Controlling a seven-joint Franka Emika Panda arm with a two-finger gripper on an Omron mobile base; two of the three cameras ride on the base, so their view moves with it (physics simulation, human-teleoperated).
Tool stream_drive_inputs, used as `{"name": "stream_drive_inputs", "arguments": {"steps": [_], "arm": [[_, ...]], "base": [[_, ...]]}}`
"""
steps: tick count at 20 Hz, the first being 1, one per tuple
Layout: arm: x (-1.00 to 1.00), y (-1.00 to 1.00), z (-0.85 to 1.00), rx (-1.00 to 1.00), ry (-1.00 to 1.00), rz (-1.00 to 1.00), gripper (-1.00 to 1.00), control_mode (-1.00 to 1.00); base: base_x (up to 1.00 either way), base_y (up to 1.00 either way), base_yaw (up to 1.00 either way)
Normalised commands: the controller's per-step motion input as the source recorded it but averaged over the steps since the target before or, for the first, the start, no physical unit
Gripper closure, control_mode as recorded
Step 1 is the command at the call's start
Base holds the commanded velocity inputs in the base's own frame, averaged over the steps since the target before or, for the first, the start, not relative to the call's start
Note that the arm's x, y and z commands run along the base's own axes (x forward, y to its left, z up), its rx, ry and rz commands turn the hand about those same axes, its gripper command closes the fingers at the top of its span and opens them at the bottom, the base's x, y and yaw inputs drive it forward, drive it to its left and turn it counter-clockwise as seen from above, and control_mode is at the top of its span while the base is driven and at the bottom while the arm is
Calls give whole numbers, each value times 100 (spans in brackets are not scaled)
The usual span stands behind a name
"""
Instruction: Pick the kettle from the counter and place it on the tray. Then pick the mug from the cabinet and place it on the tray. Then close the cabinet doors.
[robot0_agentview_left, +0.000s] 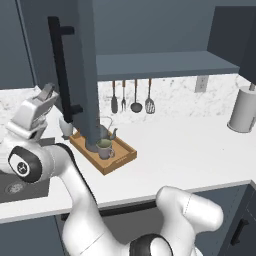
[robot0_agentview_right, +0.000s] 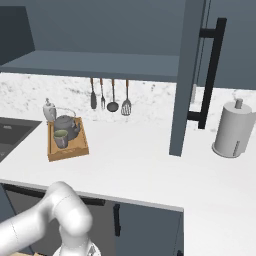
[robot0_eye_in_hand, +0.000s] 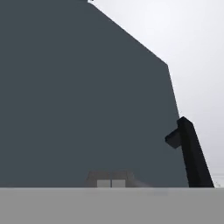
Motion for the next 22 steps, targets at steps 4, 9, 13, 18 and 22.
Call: {"name": "stream_drive_inputs", "arguments": {"steps": [4, 9, 13, 18, 22], "arm": [[0, -100, 30, 13, 3, 0, 100, -100], [1, -98, 53, 12, 11, 0, 100, -100], [33, -53, 35, 0, 35, 1, 100, -100], [54, -34, -1, 0, 38, 13, 100, -100], [49, -34, -5, 0, 42, 18, 100, -100]], "base": [[0, 0, 0], [0, 0, 0], [0, 0, 0], [0, 0, 0], [0, 0, 0]]}}
